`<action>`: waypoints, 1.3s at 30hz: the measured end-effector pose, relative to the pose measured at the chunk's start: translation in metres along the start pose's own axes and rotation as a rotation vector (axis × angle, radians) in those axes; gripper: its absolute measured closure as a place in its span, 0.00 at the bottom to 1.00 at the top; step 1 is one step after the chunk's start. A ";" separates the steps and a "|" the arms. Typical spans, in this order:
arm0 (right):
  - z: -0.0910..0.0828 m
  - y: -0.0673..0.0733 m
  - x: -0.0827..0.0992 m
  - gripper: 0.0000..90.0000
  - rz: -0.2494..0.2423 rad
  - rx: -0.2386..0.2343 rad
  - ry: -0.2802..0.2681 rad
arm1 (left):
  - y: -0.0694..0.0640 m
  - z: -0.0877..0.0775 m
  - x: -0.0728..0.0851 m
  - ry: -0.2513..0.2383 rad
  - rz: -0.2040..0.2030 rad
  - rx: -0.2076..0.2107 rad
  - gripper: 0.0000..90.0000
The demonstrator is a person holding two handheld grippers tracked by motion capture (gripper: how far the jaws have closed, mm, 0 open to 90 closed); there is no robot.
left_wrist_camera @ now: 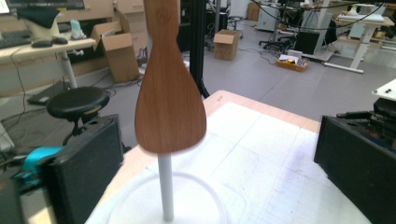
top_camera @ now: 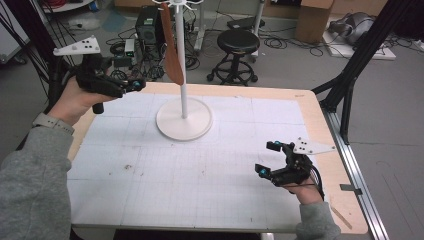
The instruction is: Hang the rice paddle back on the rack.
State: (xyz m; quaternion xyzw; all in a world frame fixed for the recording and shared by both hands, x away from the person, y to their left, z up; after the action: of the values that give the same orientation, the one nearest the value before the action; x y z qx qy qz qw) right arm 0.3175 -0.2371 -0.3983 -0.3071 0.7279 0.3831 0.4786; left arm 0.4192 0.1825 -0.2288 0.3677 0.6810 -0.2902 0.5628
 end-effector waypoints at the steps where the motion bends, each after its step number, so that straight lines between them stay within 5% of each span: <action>1: 0.000 0.000 0.000 0.01 0.001 0.001 0.002 | 0.000 -0.002 0.002 -0.001 0.000 -0.004 0.02; 7: 0.001 -0.001 0.000 0.01 -0.007 0.002 0.005 | -0.007 -0.009 0.022 0.005 -0.008 -0.003 0.02; 18: -0.001 0.001 0.000 0.01 -0.010 0.014 0.005 | -0.033 -0.011 0.052 -0.019 0.011 0.070 0.02; 30: -0.002 0.001 0.000 0.01 -0.017 0.030 -0.003 | -0.032 -0.023 0.091 -0.008 -0.031 0.026 0.02; 39: -0.002 -0.001 -0.001 0.01 -0.018 0.038 -0.012 | -0.028 -0.039 0.113 -0.062 -0.061 -0.020 0.02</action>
State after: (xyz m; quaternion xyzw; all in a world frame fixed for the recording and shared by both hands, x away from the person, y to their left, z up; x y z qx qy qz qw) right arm 0.3175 -0.2391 -0.3970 -0.3024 0.7294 0.3665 0.4921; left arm 0.3637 0.2185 -0.3324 0.3320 0.6768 -0.3118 0.5783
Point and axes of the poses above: each handheld gripper's, and its own axes: z roughly forward along the jaws, x roughly out of its underside, y roughly to its left, the point moved 6 cm from there along z, roughly forward along the jaws, and after that the axes turned 4 degrees about z, right-handed, at the moved point
